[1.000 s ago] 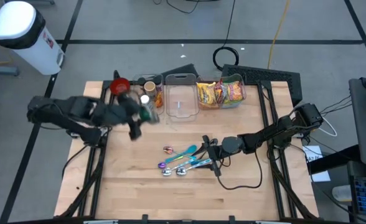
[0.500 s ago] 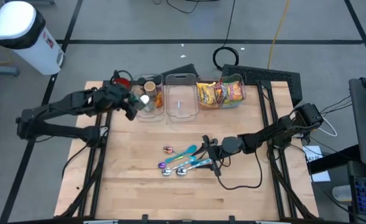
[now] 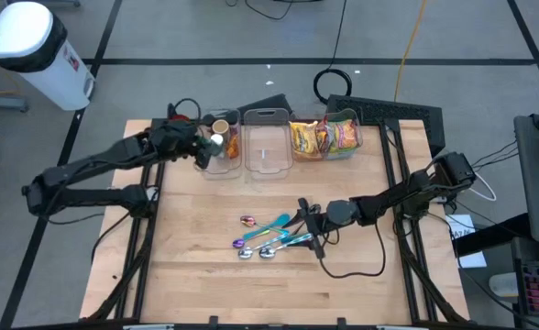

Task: Pick & Place Food Item
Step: Put the green seasoning bottle into the left transparent bin

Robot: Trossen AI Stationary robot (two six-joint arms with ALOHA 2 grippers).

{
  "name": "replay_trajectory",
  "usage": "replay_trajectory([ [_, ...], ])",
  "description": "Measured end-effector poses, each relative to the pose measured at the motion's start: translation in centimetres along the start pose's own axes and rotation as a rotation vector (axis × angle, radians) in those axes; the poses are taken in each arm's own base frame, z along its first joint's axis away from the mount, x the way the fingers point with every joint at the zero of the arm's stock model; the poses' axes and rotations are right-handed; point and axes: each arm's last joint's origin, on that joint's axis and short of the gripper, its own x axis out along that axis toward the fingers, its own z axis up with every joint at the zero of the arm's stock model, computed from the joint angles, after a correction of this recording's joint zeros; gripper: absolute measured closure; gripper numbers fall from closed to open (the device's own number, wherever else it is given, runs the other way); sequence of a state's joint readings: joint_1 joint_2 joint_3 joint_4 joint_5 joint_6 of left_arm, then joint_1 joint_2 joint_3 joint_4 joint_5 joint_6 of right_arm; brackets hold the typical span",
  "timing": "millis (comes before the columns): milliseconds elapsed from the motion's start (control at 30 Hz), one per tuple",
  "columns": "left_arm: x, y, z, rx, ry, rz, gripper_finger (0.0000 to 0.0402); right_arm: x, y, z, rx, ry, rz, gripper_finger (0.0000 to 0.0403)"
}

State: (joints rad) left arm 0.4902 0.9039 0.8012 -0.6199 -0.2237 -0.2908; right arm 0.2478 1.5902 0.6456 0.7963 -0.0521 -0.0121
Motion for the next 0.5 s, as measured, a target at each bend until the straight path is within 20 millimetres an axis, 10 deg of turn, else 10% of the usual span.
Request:
replay_trajectory([
  [500,1.8,0.5,-2.0,-0.043,0.060,0.024,0.0193,0.0,0.0,0.0,0.000,0.000,0.000,0.0149],
])
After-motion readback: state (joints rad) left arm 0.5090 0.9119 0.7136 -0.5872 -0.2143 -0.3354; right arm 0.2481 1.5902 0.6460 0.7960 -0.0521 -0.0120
